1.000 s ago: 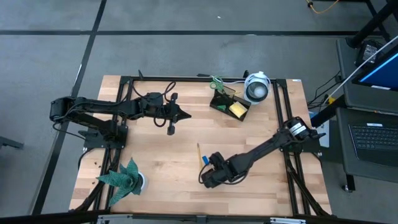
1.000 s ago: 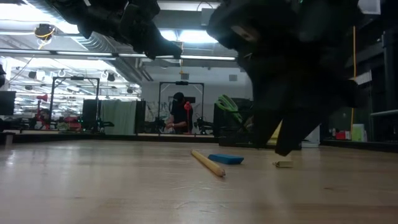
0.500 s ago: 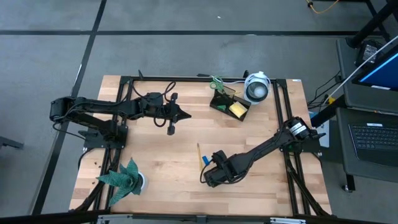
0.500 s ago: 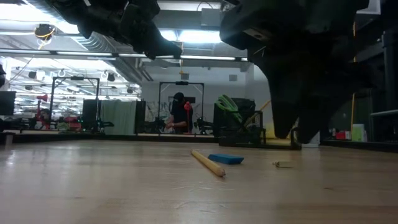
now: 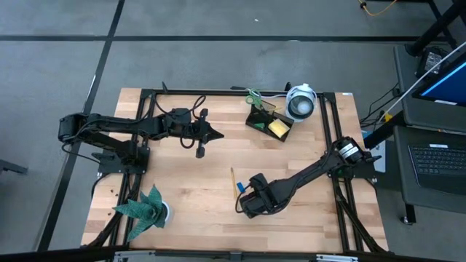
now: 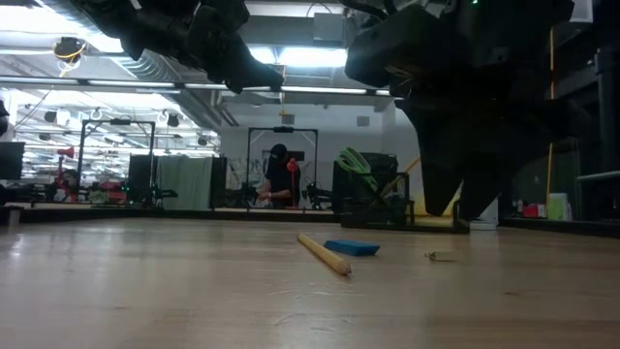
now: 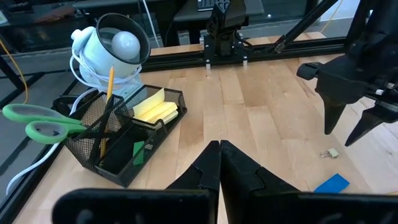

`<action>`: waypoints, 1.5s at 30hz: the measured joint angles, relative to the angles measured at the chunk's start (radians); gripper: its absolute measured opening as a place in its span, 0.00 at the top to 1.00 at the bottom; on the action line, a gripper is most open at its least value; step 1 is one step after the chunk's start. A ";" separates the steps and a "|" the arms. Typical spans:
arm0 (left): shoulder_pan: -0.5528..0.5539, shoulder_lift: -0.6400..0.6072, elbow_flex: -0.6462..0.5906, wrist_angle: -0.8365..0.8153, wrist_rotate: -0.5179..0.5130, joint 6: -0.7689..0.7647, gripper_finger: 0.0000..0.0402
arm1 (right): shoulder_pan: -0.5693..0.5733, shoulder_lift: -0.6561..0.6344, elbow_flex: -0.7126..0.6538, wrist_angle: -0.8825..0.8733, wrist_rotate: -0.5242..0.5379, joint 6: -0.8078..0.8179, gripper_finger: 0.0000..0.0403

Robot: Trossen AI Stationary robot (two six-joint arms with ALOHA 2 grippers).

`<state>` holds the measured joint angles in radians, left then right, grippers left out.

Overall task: Pick and place office supplies into organizer
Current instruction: Put the binder clip into the metal mesh desk organizer

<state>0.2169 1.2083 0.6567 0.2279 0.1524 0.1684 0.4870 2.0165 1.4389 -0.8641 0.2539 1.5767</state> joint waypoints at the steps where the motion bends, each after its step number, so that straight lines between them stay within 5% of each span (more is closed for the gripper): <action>1: 0.000 0.000 0.000 0.000 0.000 0.000 1.00 | 0.001 0.002 -0.003 0.002 0.000 0.010 0.61; 45: 0.000 0.000 0.000 -0.002 0.000 -0.001 0.99 | -0.017 0.074 -0.005 0.021 -0.023 0.016 0.61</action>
<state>0.2169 1.2087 0.6567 0.2260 0.1520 0.1677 0.4697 2.0907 1.4342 -0.8428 0.2309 1.5929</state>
